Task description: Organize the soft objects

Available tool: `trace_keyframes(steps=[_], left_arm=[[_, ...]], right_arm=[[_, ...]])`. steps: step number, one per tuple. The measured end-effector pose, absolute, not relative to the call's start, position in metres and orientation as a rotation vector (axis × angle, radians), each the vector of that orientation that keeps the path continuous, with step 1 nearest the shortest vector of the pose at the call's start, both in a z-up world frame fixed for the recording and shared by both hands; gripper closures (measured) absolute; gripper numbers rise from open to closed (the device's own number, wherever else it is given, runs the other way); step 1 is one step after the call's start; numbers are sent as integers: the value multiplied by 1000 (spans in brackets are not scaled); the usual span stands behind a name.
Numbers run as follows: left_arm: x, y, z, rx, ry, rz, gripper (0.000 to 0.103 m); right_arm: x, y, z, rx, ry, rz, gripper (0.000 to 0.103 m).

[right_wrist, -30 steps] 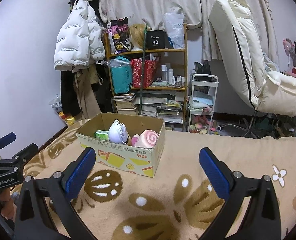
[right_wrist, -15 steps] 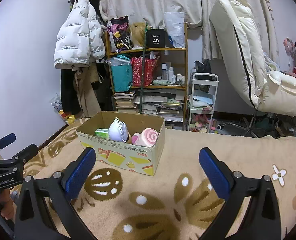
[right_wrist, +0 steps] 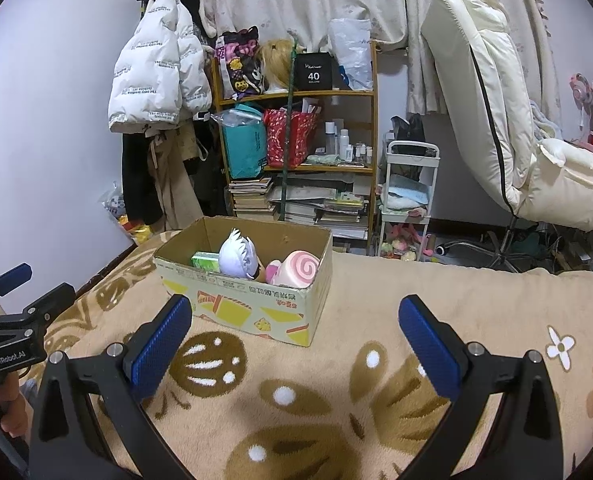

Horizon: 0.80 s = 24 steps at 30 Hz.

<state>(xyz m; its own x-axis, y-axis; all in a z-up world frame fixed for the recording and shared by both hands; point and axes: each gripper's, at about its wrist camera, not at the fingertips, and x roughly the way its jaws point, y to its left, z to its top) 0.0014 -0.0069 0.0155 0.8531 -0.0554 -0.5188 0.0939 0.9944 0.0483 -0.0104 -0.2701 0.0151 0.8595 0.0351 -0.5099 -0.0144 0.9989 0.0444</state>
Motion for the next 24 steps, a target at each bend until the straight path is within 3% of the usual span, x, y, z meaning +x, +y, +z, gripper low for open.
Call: trace_keyframes(steps=[24], left_arm=[[3,-7,12,86,547,-86,1]], right_arm=[[-8,-267,7,39,599,39,0]])
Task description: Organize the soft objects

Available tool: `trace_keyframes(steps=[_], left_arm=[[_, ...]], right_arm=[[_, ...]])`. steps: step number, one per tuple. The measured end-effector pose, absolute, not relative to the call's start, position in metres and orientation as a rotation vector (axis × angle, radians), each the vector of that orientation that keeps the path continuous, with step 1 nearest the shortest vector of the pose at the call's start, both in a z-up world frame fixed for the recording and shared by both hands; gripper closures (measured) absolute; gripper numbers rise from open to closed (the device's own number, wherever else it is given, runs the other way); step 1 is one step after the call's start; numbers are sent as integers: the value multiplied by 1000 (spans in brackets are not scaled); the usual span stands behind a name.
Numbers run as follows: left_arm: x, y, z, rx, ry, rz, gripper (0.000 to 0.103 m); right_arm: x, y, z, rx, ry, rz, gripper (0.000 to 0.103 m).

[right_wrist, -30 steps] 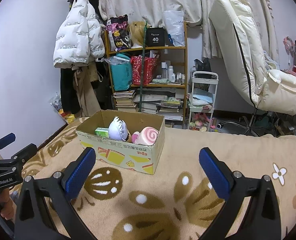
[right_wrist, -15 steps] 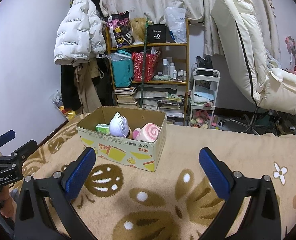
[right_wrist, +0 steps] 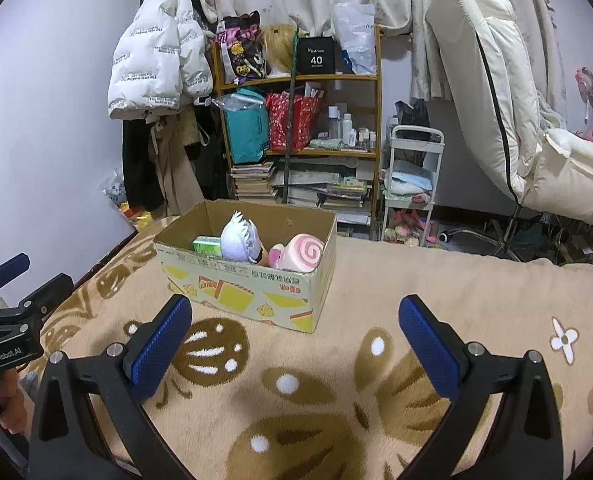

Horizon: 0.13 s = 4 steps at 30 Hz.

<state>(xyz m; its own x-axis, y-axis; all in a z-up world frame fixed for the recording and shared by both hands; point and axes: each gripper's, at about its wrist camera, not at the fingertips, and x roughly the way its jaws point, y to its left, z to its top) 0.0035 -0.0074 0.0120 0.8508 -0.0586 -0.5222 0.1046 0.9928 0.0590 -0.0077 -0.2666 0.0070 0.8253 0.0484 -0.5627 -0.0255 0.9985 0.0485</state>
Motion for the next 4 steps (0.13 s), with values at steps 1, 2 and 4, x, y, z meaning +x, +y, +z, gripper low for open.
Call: trace_keyframes(steps=[1,2,4], left_arm=[[3,-7,12,85,548,-86,1],[3,-8,12,84,548,-86,1],[3,-8,11,83,551,-88,1]], right_arm=[[-6,-267,7,41,608,41,0],[-6,-267,6,43,613,42,0],[-4,-267,5,47,624,47,0]])
